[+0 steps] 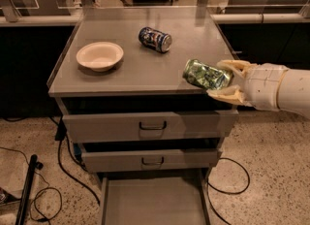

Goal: Pick green can from bottom drawer and place on counter

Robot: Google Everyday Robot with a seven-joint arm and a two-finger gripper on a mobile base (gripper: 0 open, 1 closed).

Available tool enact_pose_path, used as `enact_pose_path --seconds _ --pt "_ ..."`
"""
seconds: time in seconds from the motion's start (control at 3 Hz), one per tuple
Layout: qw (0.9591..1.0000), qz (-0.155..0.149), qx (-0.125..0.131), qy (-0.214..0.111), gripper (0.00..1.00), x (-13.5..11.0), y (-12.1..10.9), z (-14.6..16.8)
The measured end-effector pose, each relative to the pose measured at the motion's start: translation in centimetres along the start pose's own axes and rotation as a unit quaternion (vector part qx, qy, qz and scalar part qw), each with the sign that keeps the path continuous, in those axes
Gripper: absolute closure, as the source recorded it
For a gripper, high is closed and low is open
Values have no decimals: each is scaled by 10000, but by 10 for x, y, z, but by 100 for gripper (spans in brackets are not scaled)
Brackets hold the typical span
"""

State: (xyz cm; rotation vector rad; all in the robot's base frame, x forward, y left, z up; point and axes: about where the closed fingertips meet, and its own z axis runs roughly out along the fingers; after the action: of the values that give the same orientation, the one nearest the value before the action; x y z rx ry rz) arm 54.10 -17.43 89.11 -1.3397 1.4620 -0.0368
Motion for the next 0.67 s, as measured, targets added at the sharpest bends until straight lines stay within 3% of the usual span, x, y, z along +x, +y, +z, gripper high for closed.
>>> enact_pose_path --seconds 0.67 --pt "9999 47 -113 -89 100 -16 1 25"
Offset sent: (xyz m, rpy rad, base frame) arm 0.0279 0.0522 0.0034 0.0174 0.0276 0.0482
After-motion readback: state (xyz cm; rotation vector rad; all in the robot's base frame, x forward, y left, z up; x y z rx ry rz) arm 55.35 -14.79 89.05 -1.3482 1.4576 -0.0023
